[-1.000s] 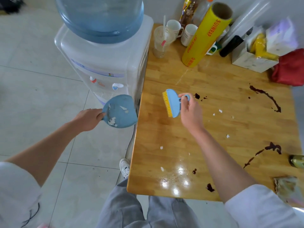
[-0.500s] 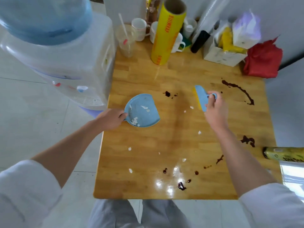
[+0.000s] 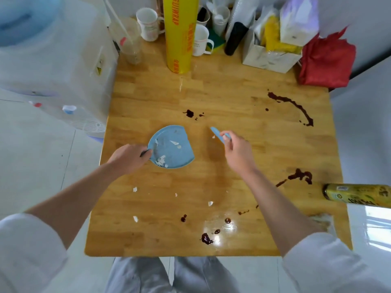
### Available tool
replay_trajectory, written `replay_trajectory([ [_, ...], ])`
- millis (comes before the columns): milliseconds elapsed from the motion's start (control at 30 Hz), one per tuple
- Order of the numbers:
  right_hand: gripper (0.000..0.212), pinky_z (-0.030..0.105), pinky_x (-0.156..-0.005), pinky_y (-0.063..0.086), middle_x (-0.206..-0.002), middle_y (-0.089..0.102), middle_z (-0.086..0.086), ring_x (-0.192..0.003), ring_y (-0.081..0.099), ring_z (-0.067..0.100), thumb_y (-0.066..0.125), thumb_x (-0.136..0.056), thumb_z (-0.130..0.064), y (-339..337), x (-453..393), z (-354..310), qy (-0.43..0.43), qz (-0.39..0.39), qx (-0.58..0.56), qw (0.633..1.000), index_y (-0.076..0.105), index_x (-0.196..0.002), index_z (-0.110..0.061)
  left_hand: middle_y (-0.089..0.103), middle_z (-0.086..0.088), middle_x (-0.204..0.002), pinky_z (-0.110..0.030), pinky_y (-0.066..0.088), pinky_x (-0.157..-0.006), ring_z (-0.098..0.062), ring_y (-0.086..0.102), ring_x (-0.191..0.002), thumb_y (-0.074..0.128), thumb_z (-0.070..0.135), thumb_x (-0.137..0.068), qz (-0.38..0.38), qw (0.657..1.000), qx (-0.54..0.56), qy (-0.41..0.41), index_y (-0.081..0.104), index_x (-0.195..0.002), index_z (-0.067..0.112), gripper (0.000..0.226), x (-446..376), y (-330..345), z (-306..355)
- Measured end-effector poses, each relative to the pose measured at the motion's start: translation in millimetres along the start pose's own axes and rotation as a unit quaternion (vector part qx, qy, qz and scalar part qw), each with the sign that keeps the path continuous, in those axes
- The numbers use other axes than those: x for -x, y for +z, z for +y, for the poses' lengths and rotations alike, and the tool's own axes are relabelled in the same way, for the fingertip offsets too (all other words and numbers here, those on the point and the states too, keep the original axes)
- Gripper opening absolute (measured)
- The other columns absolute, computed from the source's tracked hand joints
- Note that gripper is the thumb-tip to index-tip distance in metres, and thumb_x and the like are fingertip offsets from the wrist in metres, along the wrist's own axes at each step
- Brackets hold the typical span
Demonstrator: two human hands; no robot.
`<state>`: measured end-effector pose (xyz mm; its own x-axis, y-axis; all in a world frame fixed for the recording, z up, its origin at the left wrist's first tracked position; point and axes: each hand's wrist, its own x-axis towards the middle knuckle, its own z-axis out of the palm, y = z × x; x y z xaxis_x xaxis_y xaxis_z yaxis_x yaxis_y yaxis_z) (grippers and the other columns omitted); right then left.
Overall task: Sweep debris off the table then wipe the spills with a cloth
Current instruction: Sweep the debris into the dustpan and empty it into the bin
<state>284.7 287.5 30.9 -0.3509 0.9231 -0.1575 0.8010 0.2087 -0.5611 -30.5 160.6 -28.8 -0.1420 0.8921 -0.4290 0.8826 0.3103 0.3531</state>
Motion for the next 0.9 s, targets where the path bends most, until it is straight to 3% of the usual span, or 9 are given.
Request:
replay_trajectory([
  [100, 0.025, 0.016, -0.044, 0.033, -0.064, 0.048, -0.013, -0.046, 0.039, 0.004, 0.041, -0.105, -0.022, 1.0, 16.4, -8.1, -0.045, -0.026, -0.013, 0.999, 0.064, -0.115, -0.022, 0.050, 0.003, -0.050, -0.028, 0.033, -0.045, -0.016, 0.048, -0.046, 0.040, 0.042, -0.101, 0.008, 1.000, -0.004, -0.005, 0.045, -0.061, 0.019, 0.047, 0.8, -1.1, 3.3],
  [233, 0.025, 0.016, -0.040, 0.031, -0.061, 0.051, -0.009, -0.043, 0.042, 0.005, 0.038, -0.106, -0.024, -32.0, -1.2, 7.1, -0.030, 0.030, 0.008, 0.999, 0.062, -0.113, -0.025, 0.050, 0.003, -0.049, -0.027, 0.032, -0.043, -0.014, 0.049, -0.045, 0.040, 0.044, -0.100, 0.024, 1.000, -0.010, -0.011, 0.045, -0.060, 0.020, 0.047, 6.2, -1.6, -2.1],
  [367, 0.027, 0.034, -0.052, 0.033, -0.068, 0.055, 0.002, -0.062, 0.051, 0.022, 0.035, -0.105, -0.024, -45.1, -29.5, 32.0, 0.044, 0.062, 0.030, 0.997, 0.061, -0.111, -0.023, 0.049, 0.004, -0.049, -0.026, 0.033, -0.042, -0.015, 0.049, -0.045, 0.043, 0.044, -0.099, 0.042, 0.999, -0.011, -0.032, 0.045, -0.058, 0.020, 0.047, 18.4, 0.6, -13.4],
  [433, 0.027, 0.031, -0.050, 0.031, -0.068, 0.055, 0.001, -0.060, 0.049, 0.020, 0.035, -0.106, -0.024, -25.0, -26.0, 23.3, 0.024, 0.037, 0.029, 0.999, 0.061, -0.111, -0.022, 0.052, 0.003, -0.051, -0.027, 0.036, -0.044, -0.016, 0.053, -0.047, 0.044, 0.044, -0.099, 0.045, 0.998, -0.005, -0.039, 0.048, -0.059, 0.021, 0.046, 26.1, 3.2, -18.3],
  [533, 0.027, 0.016, -0.044, 0.033, -0.071, 0.056, -0.001, -0.053, 0.044, 0.010, 0.039, -0.106, -0.022, 15.3, 1.5, -8.2, -0.072, -0.034, 0.012, 0.997, 0.063, -0.117, -0.018, 0.055, 0.003, -0.052, -0.026, 0.035, -0.044, -0.015, 0.055, -0.049, 0.044, 0.044, -0.100, 0.046, 0.998, 0.001, -0.048, 0.053, -0.062, 0.022, 0.045, 36.6, 4.1, -22.1],
  [700, 0.027, 0.016, -0.047, 0.032, -0.079, 0.053, -0.004, -0.054, 0.046, 0.007, 0.040, -0.105, -0.023, 27.5, 37.4, -36.5, -0.136, -0.087, -0.018, 0.987, 0.063, -0.118, -0.020, 0.056, 0.004, -0.052, -0.024, 0.033, -0.042, -0.012, 0.054, -0.048, 0.044, 0.043, -0.100, 0.051, 0.997, 0.010, -0.063, 0.056, -0.065, 0.023, 0.043, 53.2, 7.1, -26.0],
  [800, 0.025, 0.018, -0.042, 0.031, -0.072, 0.057, -0.007, -0.048, 0.045, 0.003, 0.040, -0.105, -0.024, -9.9, 26.1, -14.0, -0.103, -0.017, -0.005, 0.995, 0.063, -0.116, -0.023, 0.055, 0.003, -0.052, -0.025, 0.036, -0.043, -0.014, 0.054, -0.048, 0.044, 0.044, -0.100, 0.046, 0.997, 0.013, -0.056, 0.053, -0.062, 0.021, 0.045, 59.5, 10.9, -30.1],
  [900, 0.027, 0.016, -0.039, 0.027, -0.063, 0.053, -0.006, -0.046, 0.046, 0.004, 0.034, -0.106, -0.029, -48.5, 13.4, 29.0, 0.007, 0.042, 0.034, 0.998, 0.060, -0.112, -0.026, 0.054, 0.002, -0.051, -0.027, 0.037, -0.045, -0.017, 0.053, -0.048, 0.044, 0.045, -0.100, 0.043, 0.998, 0.017, -0.043, 0.050, -0.062, 0.019, 0.046, 62.7, 18.4, -33.0],
])
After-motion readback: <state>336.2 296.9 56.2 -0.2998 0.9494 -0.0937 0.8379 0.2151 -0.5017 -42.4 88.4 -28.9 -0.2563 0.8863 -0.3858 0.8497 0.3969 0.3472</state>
